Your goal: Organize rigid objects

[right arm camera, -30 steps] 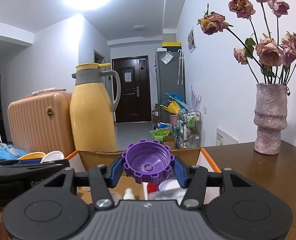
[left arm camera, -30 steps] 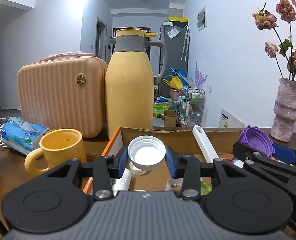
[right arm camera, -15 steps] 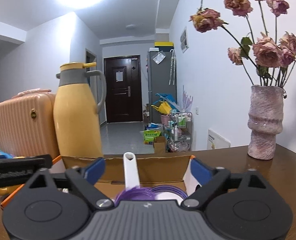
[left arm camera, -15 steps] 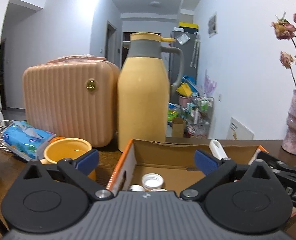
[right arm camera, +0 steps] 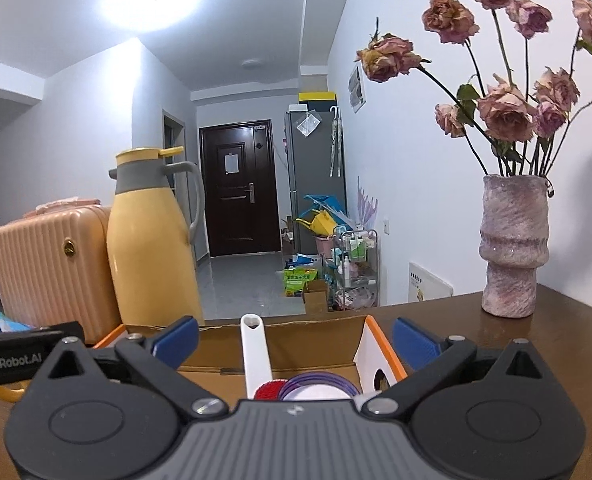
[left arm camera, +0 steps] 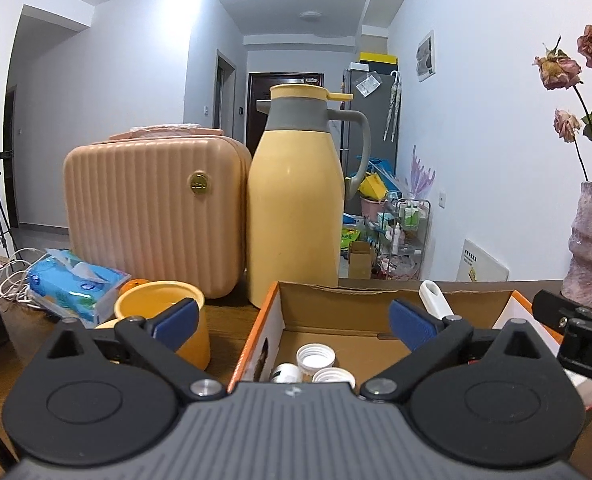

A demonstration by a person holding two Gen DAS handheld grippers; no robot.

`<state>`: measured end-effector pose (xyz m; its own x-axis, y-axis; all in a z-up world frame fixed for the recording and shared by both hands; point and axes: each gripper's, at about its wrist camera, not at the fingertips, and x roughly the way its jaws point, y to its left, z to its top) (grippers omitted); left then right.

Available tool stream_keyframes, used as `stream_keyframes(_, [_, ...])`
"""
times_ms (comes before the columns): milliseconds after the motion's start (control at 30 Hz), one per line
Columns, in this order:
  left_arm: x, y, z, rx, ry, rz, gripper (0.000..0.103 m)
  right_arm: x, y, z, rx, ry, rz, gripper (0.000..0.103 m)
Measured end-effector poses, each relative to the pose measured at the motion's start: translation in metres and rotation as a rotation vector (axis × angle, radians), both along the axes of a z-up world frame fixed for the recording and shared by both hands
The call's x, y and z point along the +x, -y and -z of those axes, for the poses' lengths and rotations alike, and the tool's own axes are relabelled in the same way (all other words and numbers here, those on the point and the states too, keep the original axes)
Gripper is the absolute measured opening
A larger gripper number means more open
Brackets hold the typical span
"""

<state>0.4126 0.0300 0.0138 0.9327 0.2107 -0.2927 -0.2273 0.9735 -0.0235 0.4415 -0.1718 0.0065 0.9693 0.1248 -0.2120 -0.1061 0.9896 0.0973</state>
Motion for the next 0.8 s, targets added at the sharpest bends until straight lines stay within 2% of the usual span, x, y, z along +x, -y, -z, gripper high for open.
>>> stream_keyframes(367, [-0.068, -0.007, -0.01, -0.005, 0.013, 0.001, 0.103, -0.054, 0.022, -0.008, 0.03, 0.014, 0.0, 0.103])
stream_keyframes(633, [-0.145, -0.006, -0.014, 0.025, 0.04, 0.028, 0.103, -0.124, 0.042, -0.016, 0.035, 0.03, -0.038, 0.103])
stream_keyframes(800, [-0.197, -0.007, -0.011, 0.028, 0.054, 0.056, 0.103, -0.176, 0.048, -0.011, 0.017, 0.019, -0.073, 0.103])
